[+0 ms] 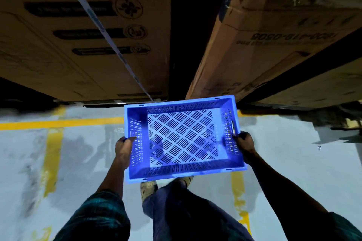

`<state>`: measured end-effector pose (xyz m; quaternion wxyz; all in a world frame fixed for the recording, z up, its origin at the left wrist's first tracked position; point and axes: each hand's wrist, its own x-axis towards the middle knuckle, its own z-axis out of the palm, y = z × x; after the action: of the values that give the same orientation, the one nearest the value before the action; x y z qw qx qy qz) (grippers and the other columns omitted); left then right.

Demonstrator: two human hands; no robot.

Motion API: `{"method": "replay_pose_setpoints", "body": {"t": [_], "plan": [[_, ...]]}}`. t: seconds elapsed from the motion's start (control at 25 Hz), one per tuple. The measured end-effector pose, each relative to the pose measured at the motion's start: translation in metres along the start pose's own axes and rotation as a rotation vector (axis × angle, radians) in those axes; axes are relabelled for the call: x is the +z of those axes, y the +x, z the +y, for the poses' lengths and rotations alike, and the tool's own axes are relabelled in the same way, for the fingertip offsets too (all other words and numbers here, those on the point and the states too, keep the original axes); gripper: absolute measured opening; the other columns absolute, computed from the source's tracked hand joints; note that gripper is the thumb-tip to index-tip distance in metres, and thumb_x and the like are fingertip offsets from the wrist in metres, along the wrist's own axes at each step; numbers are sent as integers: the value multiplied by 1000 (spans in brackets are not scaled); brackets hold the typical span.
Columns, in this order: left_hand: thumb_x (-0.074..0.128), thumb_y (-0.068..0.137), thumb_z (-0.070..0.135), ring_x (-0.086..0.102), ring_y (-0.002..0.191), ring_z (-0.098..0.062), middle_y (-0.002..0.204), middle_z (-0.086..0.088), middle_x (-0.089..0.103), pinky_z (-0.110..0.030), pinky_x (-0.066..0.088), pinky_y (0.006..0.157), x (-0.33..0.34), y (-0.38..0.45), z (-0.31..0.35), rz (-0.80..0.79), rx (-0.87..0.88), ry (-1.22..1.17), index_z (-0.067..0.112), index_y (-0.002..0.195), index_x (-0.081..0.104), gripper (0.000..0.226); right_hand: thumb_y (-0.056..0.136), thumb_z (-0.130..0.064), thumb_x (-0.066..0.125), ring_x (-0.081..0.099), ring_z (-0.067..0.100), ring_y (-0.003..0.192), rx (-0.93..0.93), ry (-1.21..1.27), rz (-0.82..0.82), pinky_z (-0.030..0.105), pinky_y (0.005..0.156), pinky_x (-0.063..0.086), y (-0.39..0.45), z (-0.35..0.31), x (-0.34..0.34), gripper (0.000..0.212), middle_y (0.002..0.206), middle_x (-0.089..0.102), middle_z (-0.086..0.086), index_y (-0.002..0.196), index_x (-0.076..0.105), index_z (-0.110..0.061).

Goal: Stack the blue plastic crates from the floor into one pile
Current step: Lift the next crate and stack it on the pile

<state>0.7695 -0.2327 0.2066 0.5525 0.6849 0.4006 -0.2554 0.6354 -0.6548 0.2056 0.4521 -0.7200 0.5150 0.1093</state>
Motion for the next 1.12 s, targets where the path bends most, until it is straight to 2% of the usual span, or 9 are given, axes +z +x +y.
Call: {"method": "replay_pose_setpoints", "body": {"t": [0.16,0.24,0.36,0.48,0.64,0.88,0.96,1.04,1.12], "plan": [[69,78,6,65,75,-34,93,-21,68,-56,55,82,11,15,-4,4,-48,-44,5,91,66,14,64,-27,64,57,18,69,15,32,-72,35,66,47,26,17,10,22,70,63,4,77,64,-9],[66,79,3,64,72,-33,93,-22,67,-53,55,80,14,21,-1,13,-57,-49,5,94,66,15,67,-18,67,56,18,69,33,67,-99,36,68,46,25,20,16,8,67,62,2,70,63,-12],[64,80,1,64,71,-34,92,-22,67,-43,55,73,14,30,6,-8,-45,-44,3,98,65,18,72,-9,68,47,18,68,44,108,-130,35,65,37,21,19,24,15,63,53,5,63,56,-14],[63,81,2,65,70,-34,92,-21,68,-39,56,69,14,37,9,-27,-54,-27,2,102,65,21,64,-16,64,48,20,69,59,162,-146,32,64,38,23,14,28,8,67,56,10,67,58,-10],[66,83,5,64,66,-31,85,-16,68,-34,54,63,20,42,4,17,-48,-14,7,90,63,8,62,-21,60,48,17,69,16,149,-92,30,62,38,32,8,29,19,69,55,8,74,61,-7],[68,82,0,66,81,-34,93,-16,68,-50,54,80,17,39,-15,-13,1,29,20,73,53,27,83,-35,61,52,21,73,-17,-94,-14,33,62,35,33,18,31,24,72,58,8,76,57,-12],[70,80,2,69,83,-36,98,-17,71,-52,56,80,13,38,-15,-72,8,63,21,77,54,25,79,-37,55,57,28,78,-9,-159,7,35,69,40,32,19,32,27,79,63,13,82,60,-11],[73,75,11,72,82,-38,100,-16,73,-53,58,80,9,39,-15,-89,17,104,21,82,59,19,87,-25,57,63,38,92,-7,-215,11,40,79,45,33,20,32,25,99,69,20,102,63,-6],[74,77,14,73,83,-37,99,-14,75,-52,59,80,7,39,-14,-103,12,130,17,93,63,20,93,-16,57,64,40,92,26,-252,12,37,73,47,35,22,30,27,108,69,24,117,59,-4]]}}
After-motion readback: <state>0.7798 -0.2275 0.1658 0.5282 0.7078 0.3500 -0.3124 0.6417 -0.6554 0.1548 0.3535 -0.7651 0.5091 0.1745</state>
